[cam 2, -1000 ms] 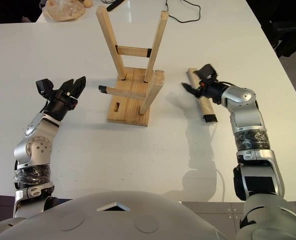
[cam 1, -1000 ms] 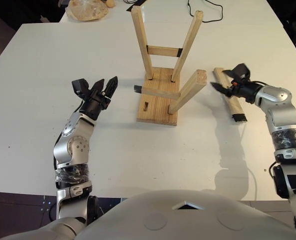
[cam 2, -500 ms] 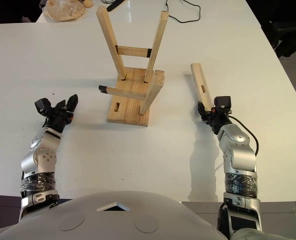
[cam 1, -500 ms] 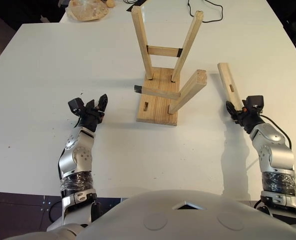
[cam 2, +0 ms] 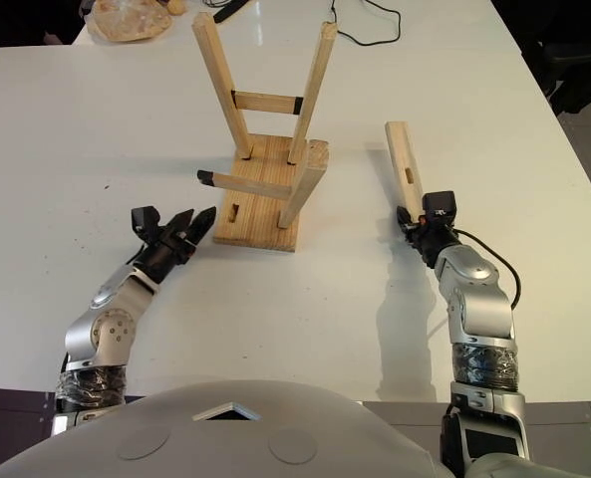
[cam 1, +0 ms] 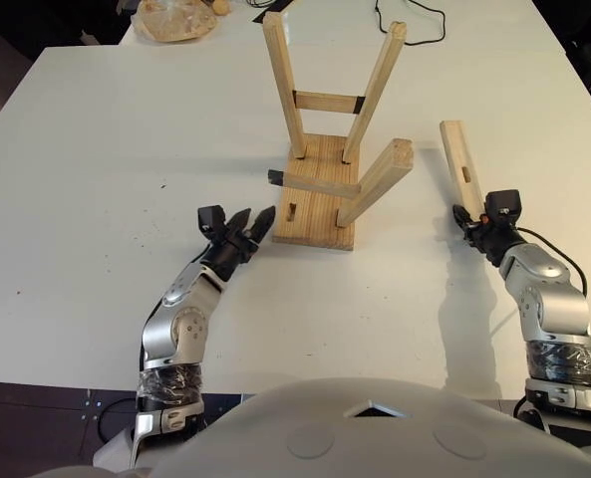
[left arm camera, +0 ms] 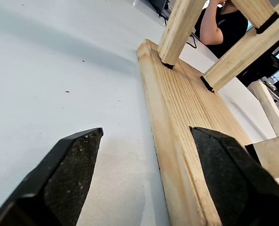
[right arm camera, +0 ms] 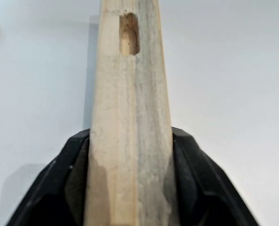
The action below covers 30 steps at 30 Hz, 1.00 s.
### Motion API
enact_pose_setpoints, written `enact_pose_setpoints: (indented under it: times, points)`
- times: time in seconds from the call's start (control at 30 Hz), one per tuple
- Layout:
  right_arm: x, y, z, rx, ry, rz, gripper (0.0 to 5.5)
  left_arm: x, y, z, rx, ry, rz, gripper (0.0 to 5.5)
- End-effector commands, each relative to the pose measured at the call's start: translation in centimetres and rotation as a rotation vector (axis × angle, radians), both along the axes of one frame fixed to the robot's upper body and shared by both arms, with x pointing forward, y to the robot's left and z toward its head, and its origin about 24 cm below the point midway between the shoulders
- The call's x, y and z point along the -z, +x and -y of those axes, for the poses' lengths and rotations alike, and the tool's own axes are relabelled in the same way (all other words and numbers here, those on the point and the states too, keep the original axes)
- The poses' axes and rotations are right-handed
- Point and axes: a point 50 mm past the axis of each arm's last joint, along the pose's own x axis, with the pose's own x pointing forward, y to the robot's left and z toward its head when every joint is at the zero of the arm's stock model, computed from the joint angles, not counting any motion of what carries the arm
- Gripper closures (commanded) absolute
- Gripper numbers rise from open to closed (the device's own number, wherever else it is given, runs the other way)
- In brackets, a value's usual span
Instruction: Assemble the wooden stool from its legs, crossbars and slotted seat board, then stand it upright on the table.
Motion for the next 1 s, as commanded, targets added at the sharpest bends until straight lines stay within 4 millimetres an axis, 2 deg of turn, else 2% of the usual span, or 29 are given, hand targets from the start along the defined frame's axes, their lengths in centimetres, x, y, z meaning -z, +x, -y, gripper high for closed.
enact_pose_setpoints:
  times: [0.03, 0.1, 0.2, 0.23, 0.3, 0.33, 0.4, 0.5, 0.53, 0.63, 0.7, 0.83, 1.0]
  points:
    - [-2.7, 2.5, -0.1, 0.085, 0.126, 0.169, 3.46, -0.8, 0.6, -4.3, -0.247, 0.024, 0.010, 1.97]
    - [-3.5, 3.4, -0.1, 0.124, 0.200, 0.210, 3.46, -1.3, 1.0, -6.9, -0.394, 0.012, 0.011, 1.97]
    - [-5.9, 6.1, -1.3, 0.141, 0.640, 0.286, 3.46, -4.6, 1.9, -11.2, -0.600, -0.151, 0.104, 1.97]
    - [-7.3, 6.8, -2.3, 0.071, 0.822, 0.318, 3.46, -6.2, 2.3, -12.1, -0.621, -0.225, 0.150, 1.97]
    - [-11.1, 6.8, -4.6, -0.213, 1.066, 0.407, 3.46, -10.4, 3.4, -12.2, -0.520, -0.317, 0.292, 1.97]
    - [-12.9, 6.0, -5.8, -0.382, 1.129, 0.444, 3.46, -12.7, 3.8, -11.5, -0.433, -0.339, 0.374, 1.97]
    - [-15.4, 4.0, -7.3, -0.673, 1.180, 0.481, 3.46, -16.5, 4.3, -9.6, -0.253, -0.363, 0.504, 1.97]
    - [-17.2, 2.0, -7.8, -0.925, 1.196, 0.479, 3.46, -20.7, 3.8, -5.7, 0.035, -0.398, 0.649, 1.53]
    - [-17.7, 1.7, -7.7, -0.972, 1.194, 0.476, 3.46, -21.5, 3.5, -4.4, 0.133, -0.414, 0.671, 1.42]
    - [-19.1, 0.7, -8.1, -1.146, 1.123, 0.427, 3.46, -22.4, 2.1, -0.7, 0.422, -0.385, 0.659, 1.10]
    - [-19.8, -0.2, -8.7, -1.267, 1.046, 0.364, 3.46, -22.6, 1.2, 0.7, 0.570, -0.368, 0.639, 1.10]
    - [-19.9, -1.3, -9.3, -1.413, 0.928, 0.258, 3.46, -23.6, 0.4, 1.9, 0.741, -0.364, 0.629, 1.10]
    - [-18.8, -1.9, -9.4, -1.450, 0.864, 0.193, 3.46, -24.1, -0.2, 3.1, 0.874, -0.355, 0.590, 1.10]
